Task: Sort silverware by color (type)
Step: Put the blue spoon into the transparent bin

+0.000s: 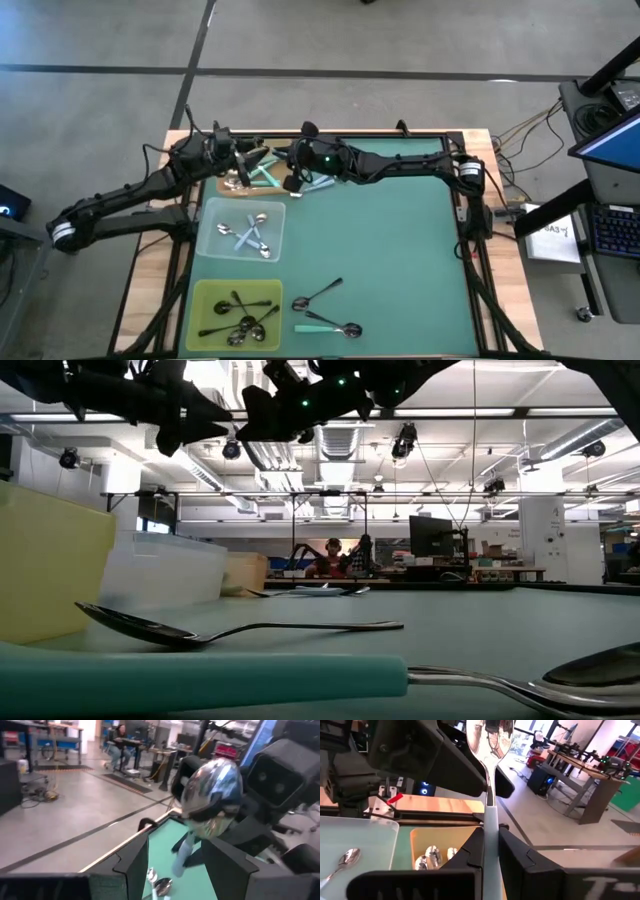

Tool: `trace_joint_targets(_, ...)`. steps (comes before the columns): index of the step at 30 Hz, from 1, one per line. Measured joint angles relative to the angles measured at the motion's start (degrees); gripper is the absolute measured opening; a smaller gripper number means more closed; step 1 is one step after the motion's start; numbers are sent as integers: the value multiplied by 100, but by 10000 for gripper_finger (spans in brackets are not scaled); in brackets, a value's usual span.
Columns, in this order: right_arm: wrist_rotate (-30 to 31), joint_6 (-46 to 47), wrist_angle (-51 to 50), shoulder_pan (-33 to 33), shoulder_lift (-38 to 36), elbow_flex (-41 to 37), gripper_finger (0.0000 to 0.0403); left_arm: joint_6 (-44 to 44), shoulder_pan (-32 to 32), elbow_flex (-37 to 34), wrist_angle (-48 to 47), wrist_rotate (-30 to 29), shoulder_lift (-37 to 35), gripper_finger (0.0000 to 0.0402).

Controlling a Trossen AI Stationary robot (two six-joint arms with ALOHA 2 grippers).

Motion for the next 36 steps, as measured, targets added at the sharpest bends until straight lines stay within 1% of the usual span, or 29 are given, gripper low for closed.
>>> trace_joint_targets(4, -2, -111, 4, 42, 0, 0, 22, 0, -7, 0, 220, 191, 86, 165)
trace_joint_targets(8, 15, -314, 9, 104, 0, 0, 22, 2, -4, 0, 310, 206, 197, 155)
trace_joint_targets(11, 40, -403, 15, 123, 0, 6, 22, 4, -11, 0, 417, 227, 263, 122)
trace_joint_targets(13, 57, -399, 18, 117, 0, 9, 22, -7, -11, 0, 451, 227, 295, 83)
trace_joint_targets(15, 99, -409, 17, 116, 0, 9, 21, -107, -12, 0, 456, 250, 315, 31)
trace_joint_targets(16, 130, -412, 17, 116, 0, 9, 20, -186, -13, 0, 456, 266, 322, 17)
trace_joint_targets(21, 170, -449, -23, 118, -4, 9, 22, -252, -7, 1, 498, 330, 339, 4)
trace_joint_targets(23, 166, -318, -30, 118, -5, 9, 36, -260, -7, 16, 484, 335, 339, 3)
trace_joint_targets(25, 142, -181, -104, 118, -20, 9, 59, -278, -7, 38, 480, 364, 339, 1)
trace_joint_targets(29, 121, -129, -560, 112, -140, 9, 112, -273, -2, 148, 448, 369, 333, 1)
trace_joint_targets(32, 130, -167, -1098, 112, -311, 9, 141, -228, -4, 227, 260, 374, 332, 1)
trace_joint_targets(34, 142, -176, -1653, 112, -473, 9, 154, -167, -4, 347, -57, 391, 304, 1)
trace_joint_targets(36, 144, -34, -2329, 112, -609, 9, 161, -56, -2, 518, -803, 541, 283, 1)
